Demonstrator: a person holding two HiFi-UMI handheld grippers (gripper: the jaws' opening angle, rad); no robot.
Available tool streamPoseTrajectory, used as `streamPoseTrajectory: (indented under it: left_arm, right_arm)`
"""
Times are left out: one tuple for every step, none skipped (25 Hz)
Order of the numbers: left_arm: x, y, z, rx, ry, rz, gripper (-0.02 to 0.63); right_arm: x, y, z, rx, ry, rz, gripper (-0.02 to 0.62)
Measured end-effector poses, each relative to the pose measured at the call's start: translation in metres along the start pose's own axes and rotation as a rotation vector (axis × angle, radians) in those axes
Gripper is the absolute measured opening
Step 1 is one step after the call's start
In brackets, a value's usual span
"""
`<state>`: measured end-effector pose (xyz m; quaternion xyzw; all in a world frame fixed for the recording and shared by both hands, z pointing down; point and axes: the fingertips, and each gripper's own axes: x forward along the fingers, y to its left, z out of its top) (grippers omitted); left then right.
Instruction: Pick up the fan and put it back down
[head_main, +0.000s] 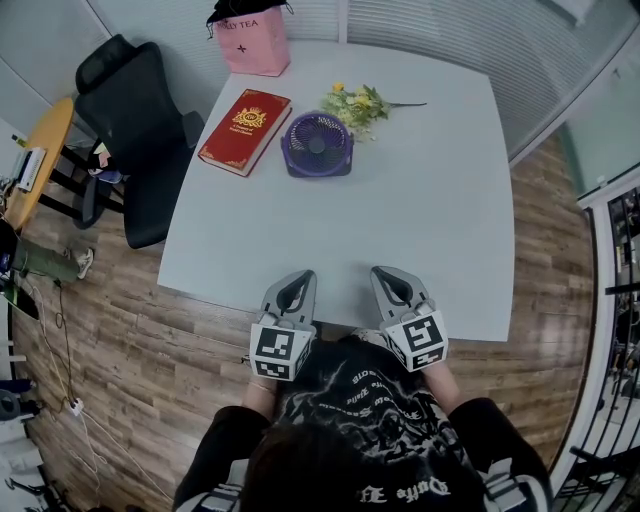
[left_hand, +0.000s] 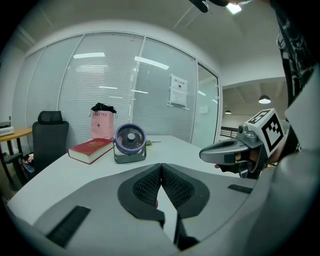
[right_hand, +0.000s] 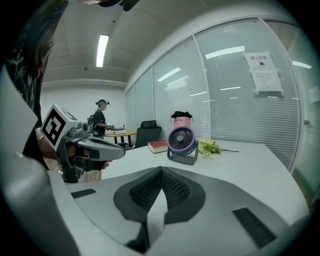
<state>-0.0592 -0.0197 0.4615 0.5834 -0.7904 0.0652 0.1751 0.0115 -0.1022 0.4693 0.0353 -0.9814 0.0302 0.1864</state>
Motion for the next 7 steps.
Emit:
streamPoseTrajectory:
  left_arm:
    - [0.001,0.002,0.000,-0.010,-0.004,0.001,0.021]
    - [0.001,0.003,0.001,-0.023,-0.008,0.003,0.021]
    - [0.001,0.005,0.003,-0.035,-0.013,0.007,0.021]
    - [0.001,0.007,0.005,-0.045,-0.018,0.011,0.021]
    - [0.001,0.008,0.007,-0.052,-0.023,0.014,0.021]
    - [0.001,0.009,0.009,-0.057,-0.028,0.016,0.021]
    - [0.001,0.010,0.011,-0.061,-0.033,0.017,0.021]
  right_arm:
    - [0.001,-0.001,0.001,-0.002,-0.001,0.000,0.006]
    - [0.003,-0.001,0.001,-0.004,-0.002,0.001,0.006]
    - [0.004,-0.002,0.003,-0.006,-0.002,0.003,0.006]
    - [0.005,-0.002,0.004,-0.007,-0.003,0.004,0.006]
    - [0.006,-0.002,0.005,-0.008,-0.003,0.004,0.006]
    - [0.007,-0.002,0.006,-0.009,-0.003,0.004,0.006]
    - [0.008,-0.003,0.006,-0.009,-0.003,0.004,0.006]
